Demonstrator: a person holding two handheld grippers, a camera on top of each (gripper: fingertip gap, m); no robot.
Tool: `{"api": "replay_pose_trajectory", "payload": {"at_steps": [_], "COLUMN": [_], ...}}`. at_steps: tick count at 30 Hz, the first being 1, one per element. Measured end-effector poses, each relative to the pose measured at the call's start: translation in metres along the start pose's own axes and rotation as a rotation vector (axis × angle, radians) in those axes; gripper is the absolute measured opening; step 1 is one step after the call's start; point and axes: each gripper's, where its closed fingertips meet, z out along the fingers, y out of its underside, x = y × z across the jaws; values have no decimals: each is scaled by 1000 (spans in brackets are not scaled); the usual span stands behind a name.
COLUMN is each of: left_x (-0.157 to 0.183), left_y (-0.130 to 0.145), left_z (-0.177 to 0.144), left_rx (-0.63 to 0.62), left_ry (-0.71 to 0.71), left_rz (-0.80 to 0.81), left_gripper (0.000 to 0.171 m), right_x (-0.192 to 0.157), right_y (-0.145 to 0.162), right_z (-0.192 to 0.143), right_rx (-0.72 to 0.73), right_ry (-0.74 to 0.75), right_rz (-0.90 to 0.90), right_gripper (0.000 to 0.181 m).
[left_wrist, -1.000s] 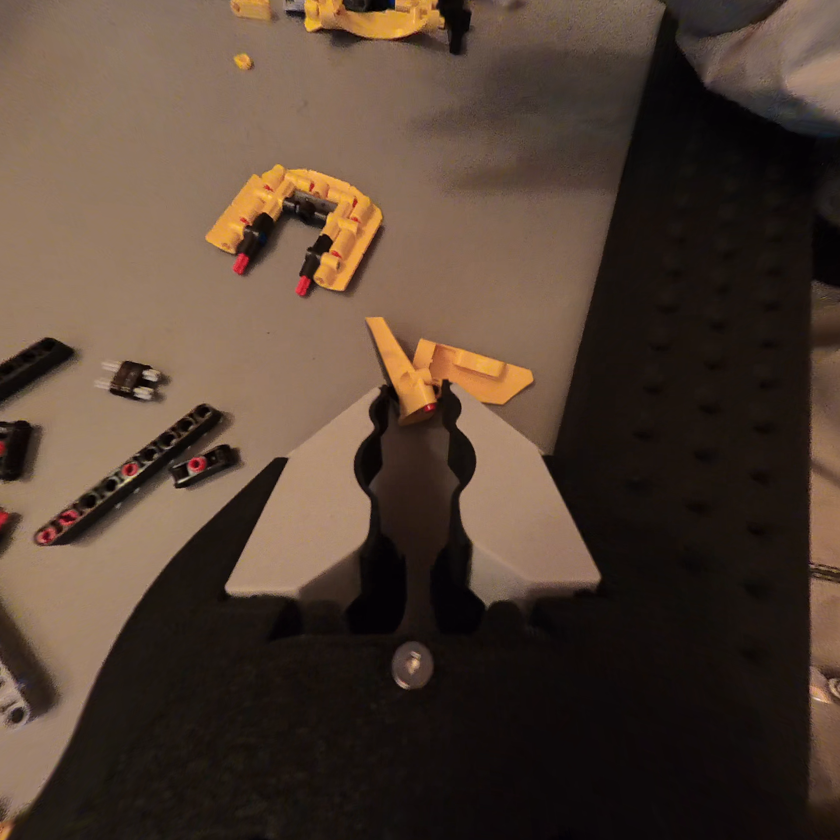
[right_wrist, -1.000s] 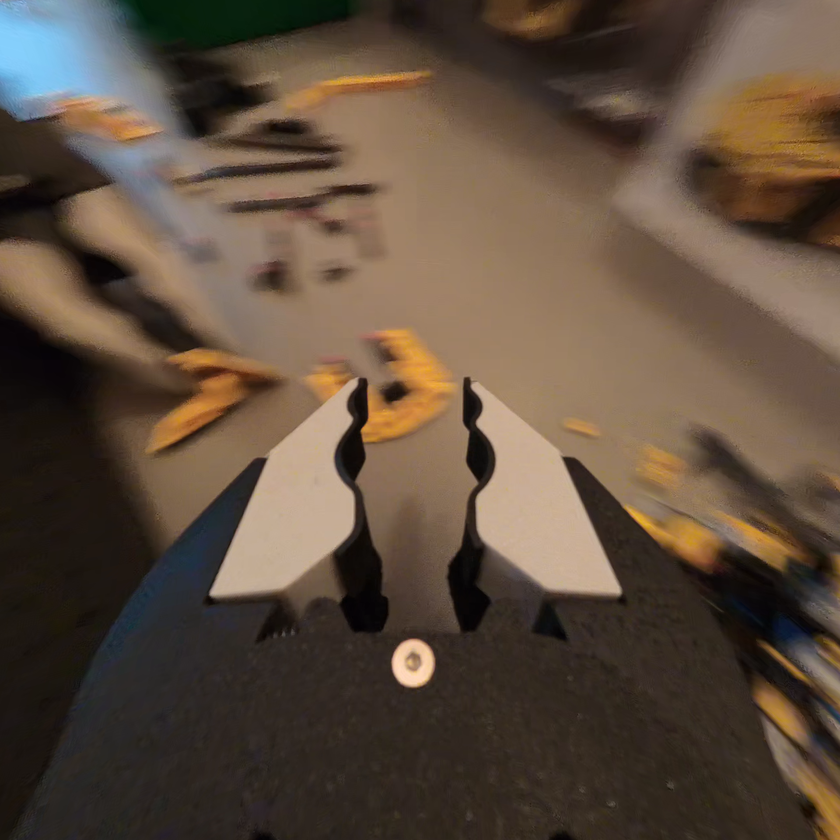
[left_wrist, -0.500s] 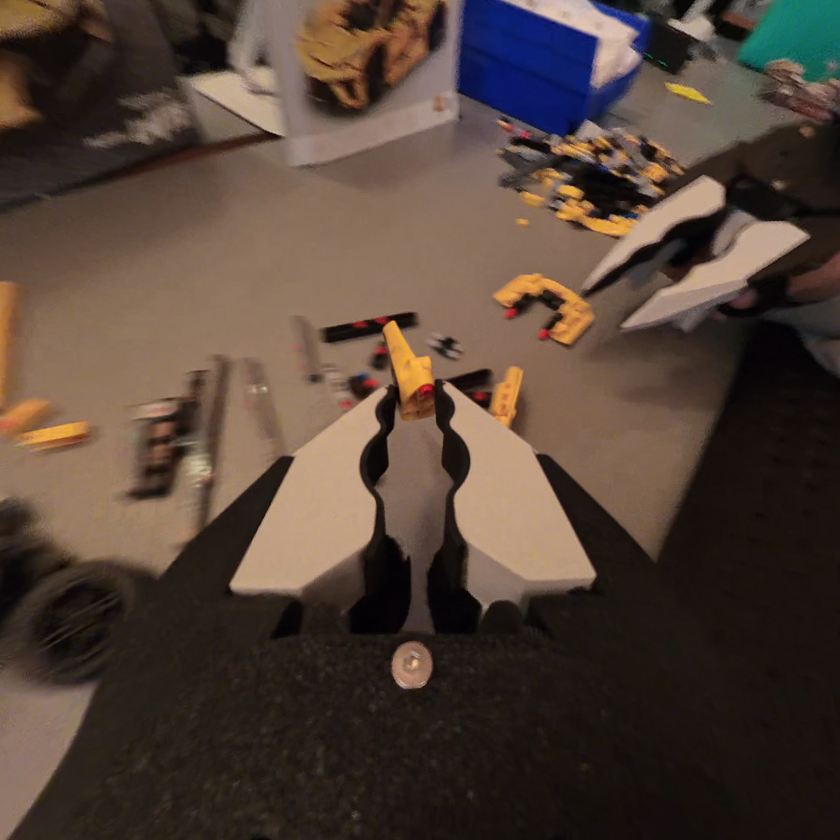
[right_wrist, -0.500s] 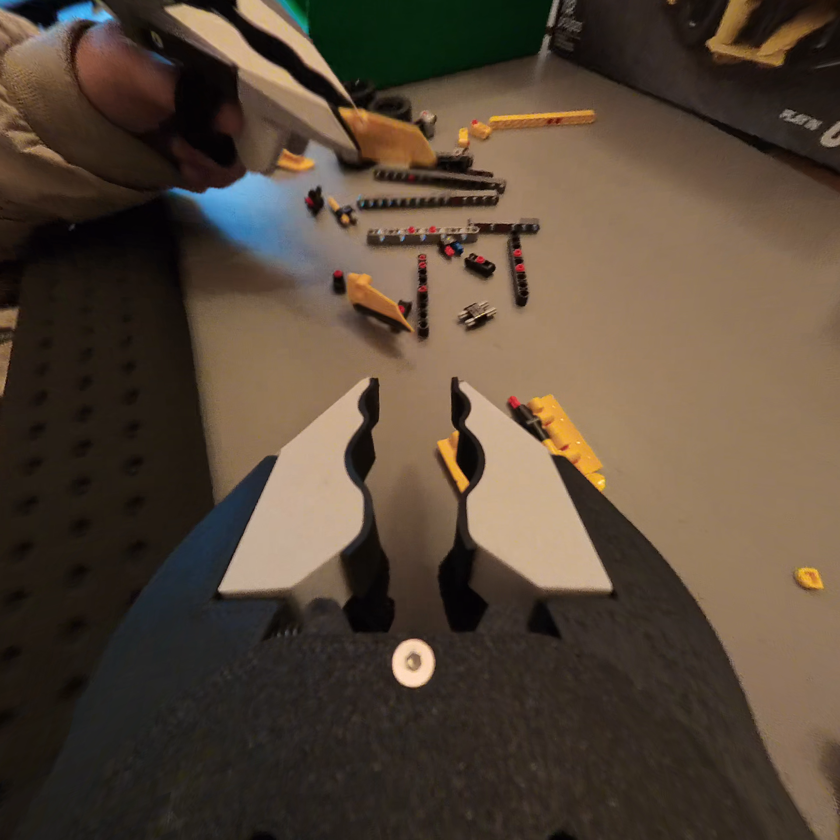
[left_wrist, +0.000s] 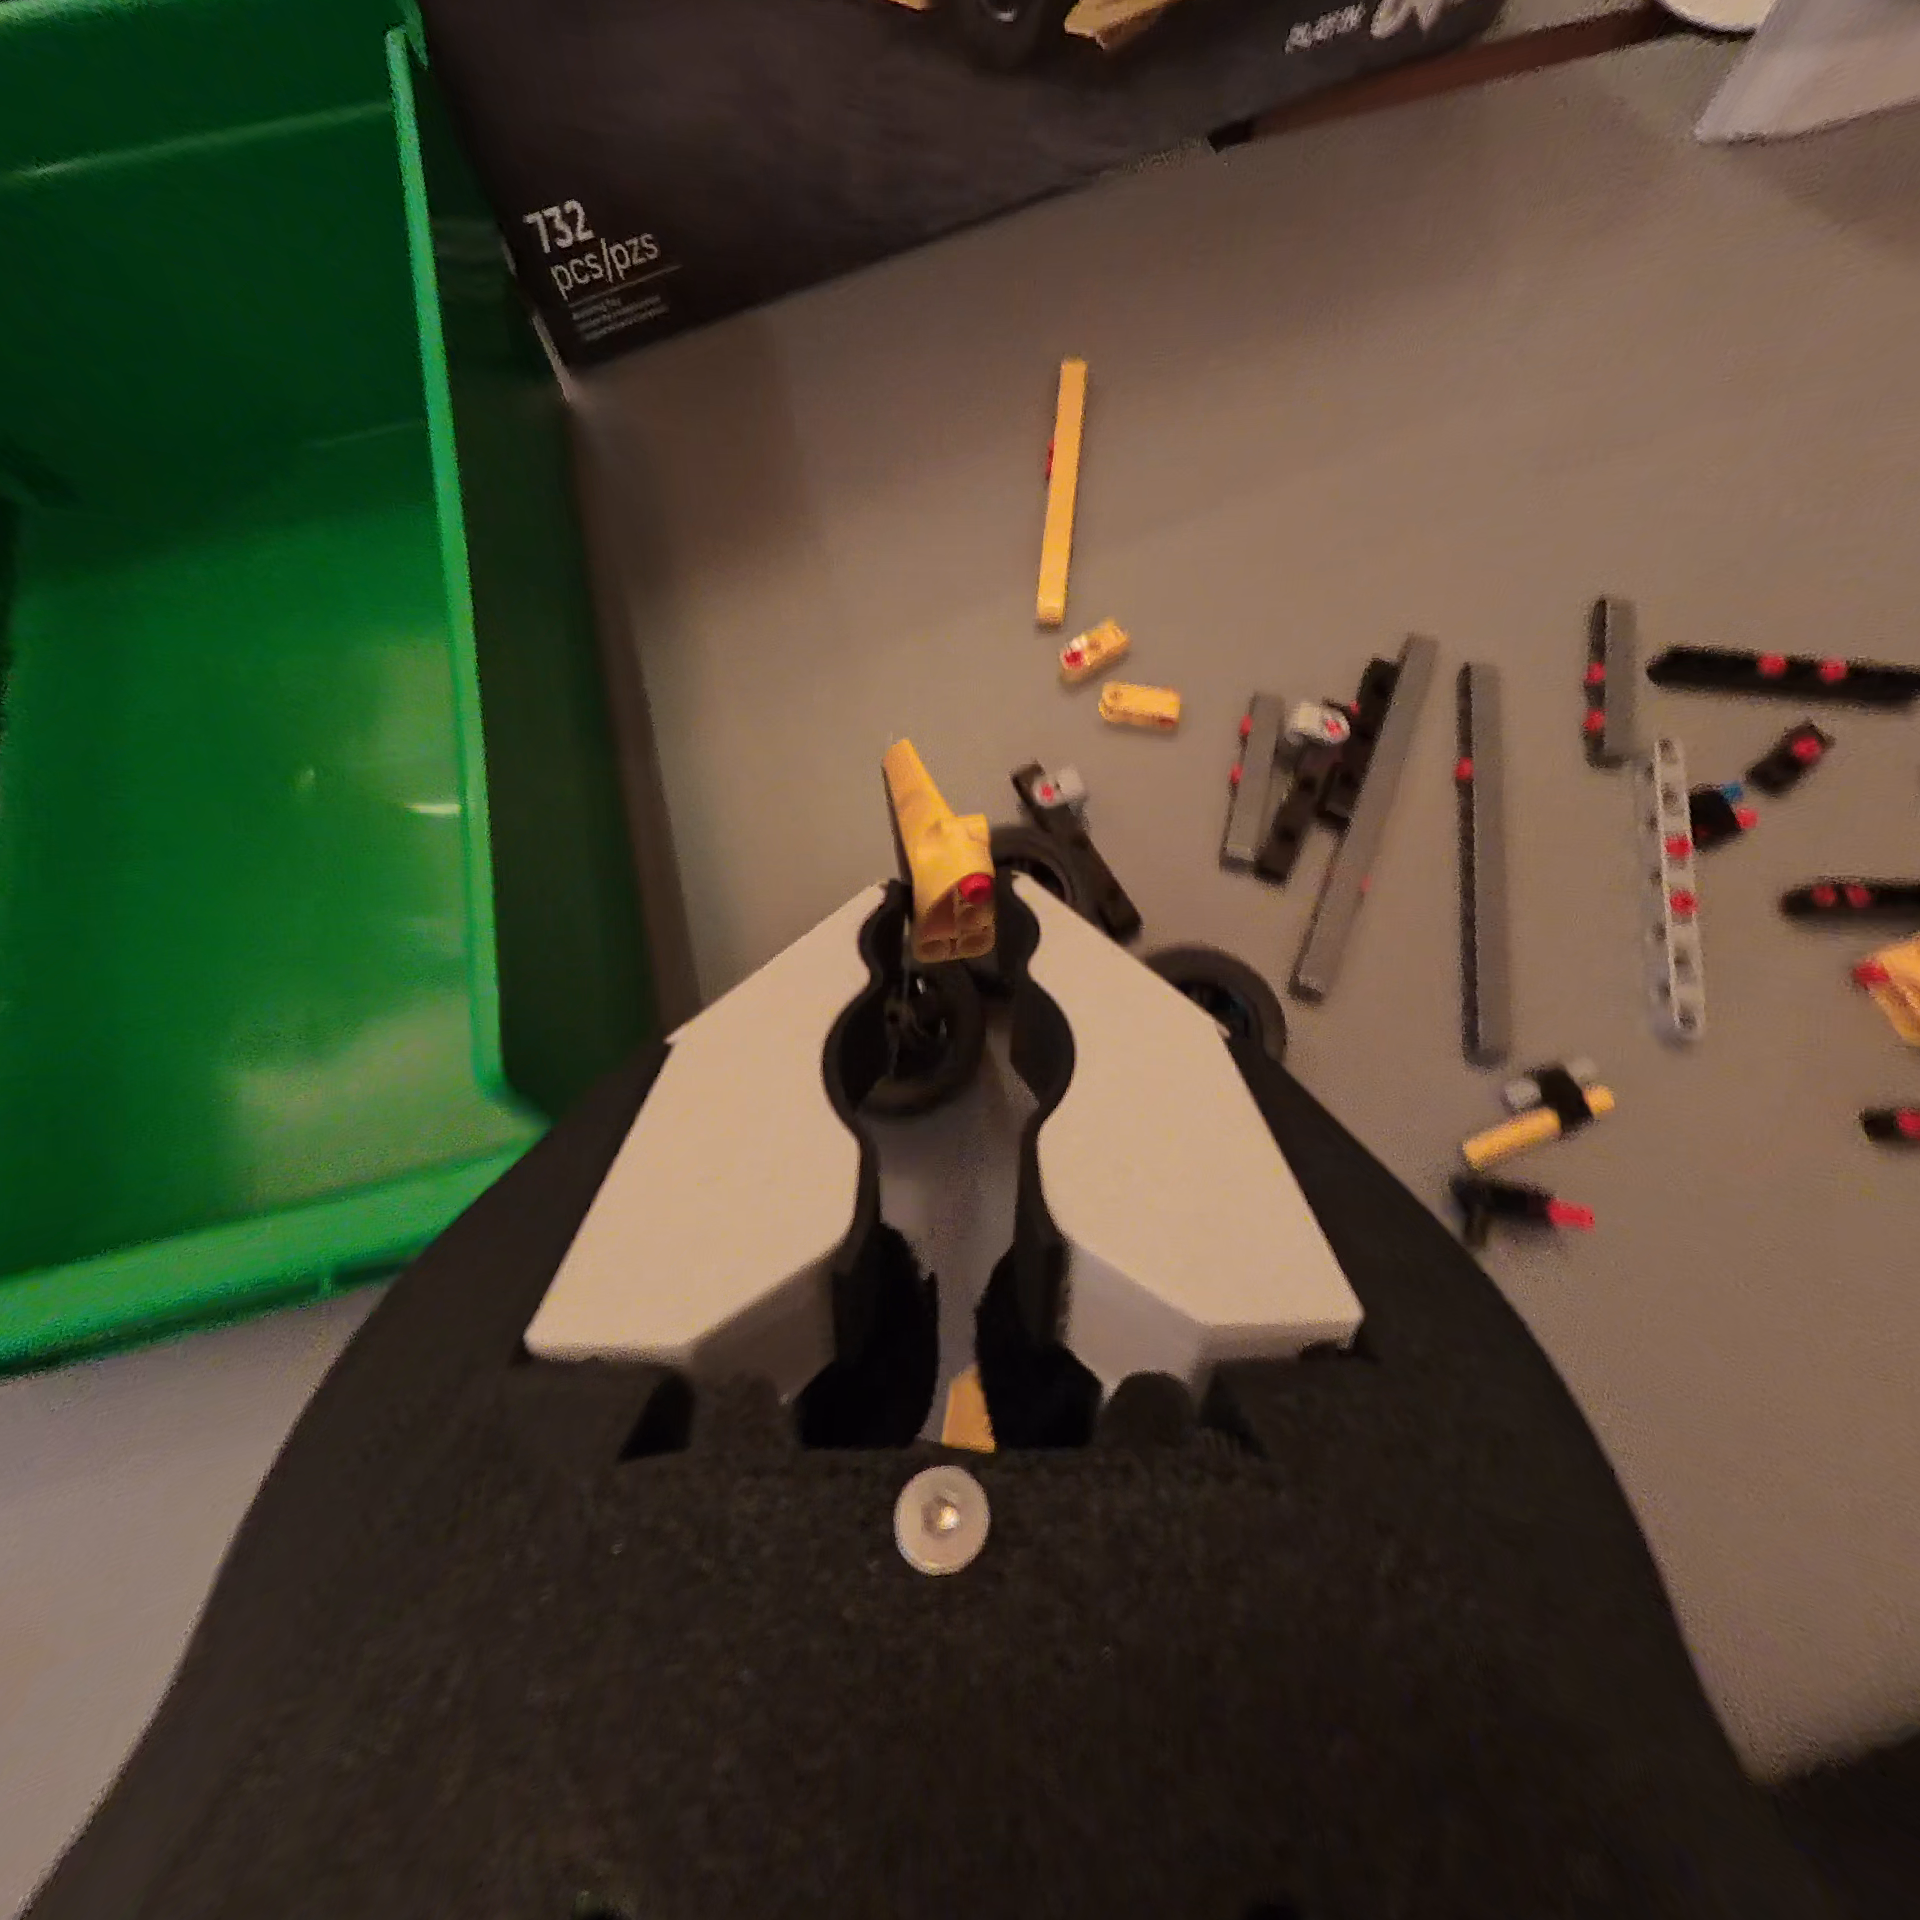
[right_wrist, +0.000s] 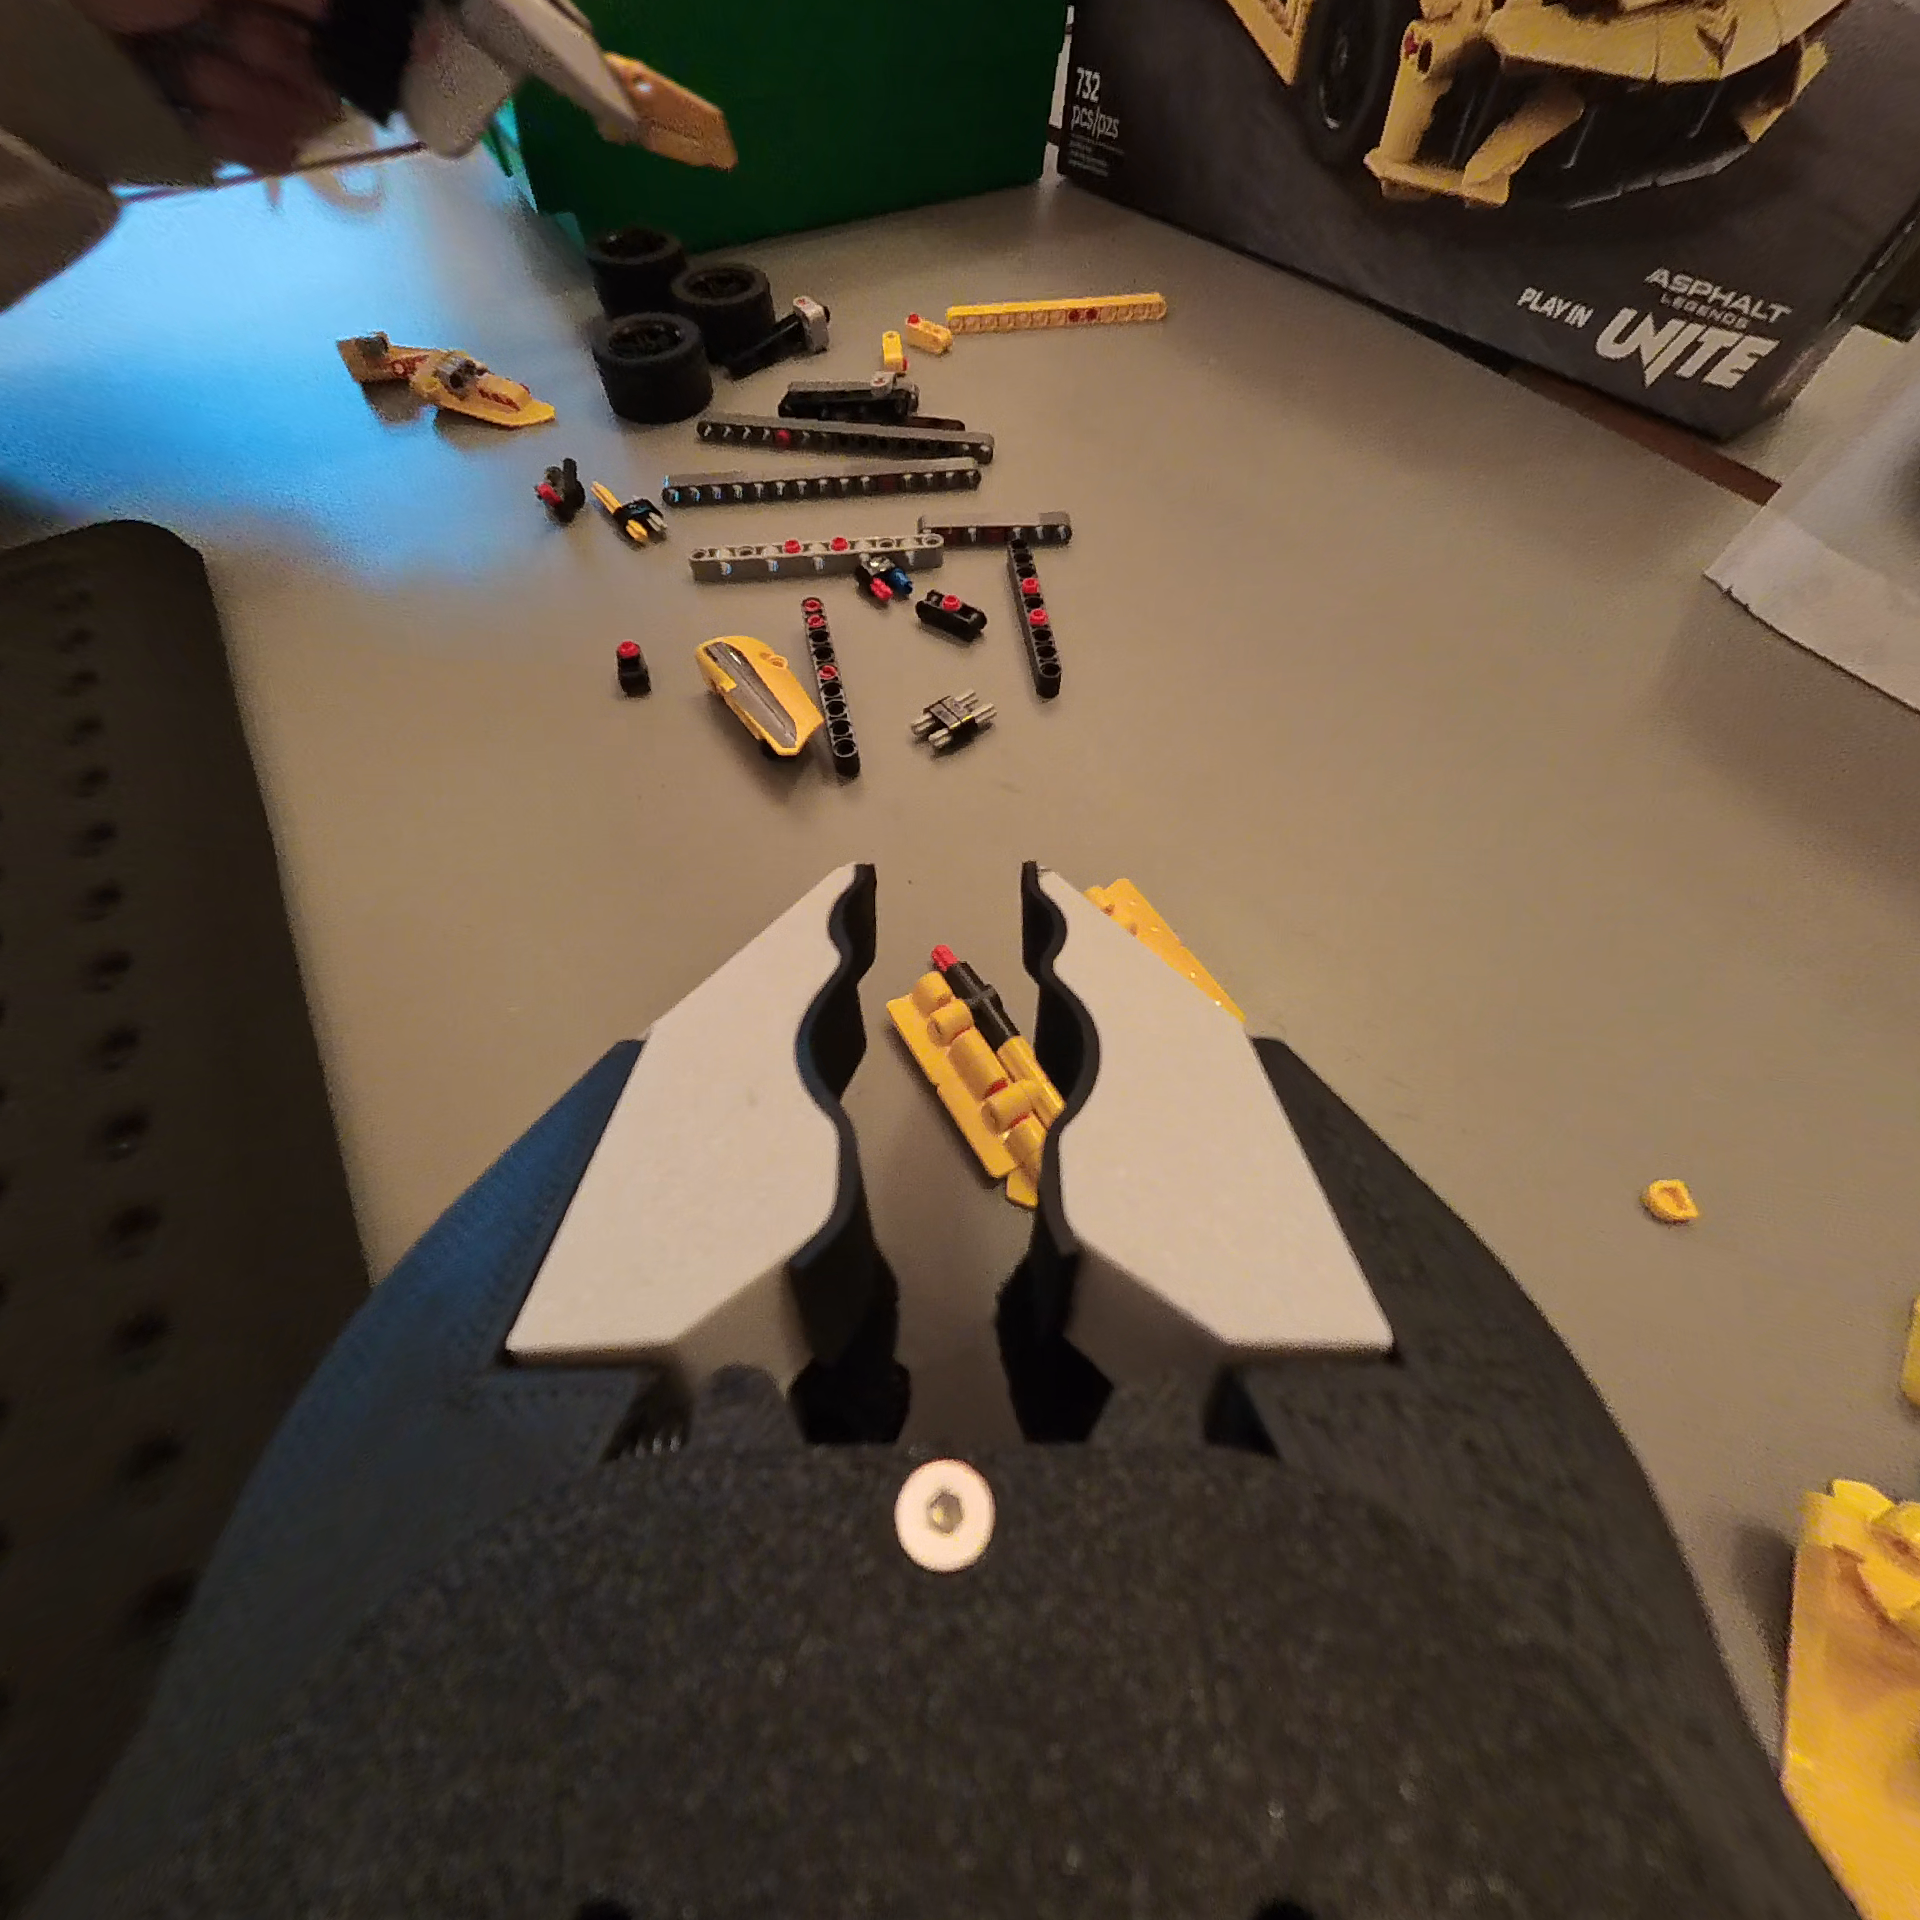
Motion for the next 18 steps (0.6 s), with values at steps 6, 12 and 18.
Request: {"api": "replay_pose_trajectory", "payload": {"at_steps": [6, 12, 18], "left_x": [-15, -5, -4], "left_y": [71, 96, 108], "left_z": [-52, -74, -69], "left_rx": [-82, 45, 13], "left_ry": [-48, 201, 280], "left_rz": [67, -11, -44], "left_gripper": [17, 15, 16], "right_x": [1, 0, 2], "right_y": [3, 7, 11], "right_z": [2, 4, 5], "right_rx": [-12, -32, -50], "right_ry": [2, -3, 9], "right_rz": [6, 10, 5], "right_gripper": [27, 27, 27]}}
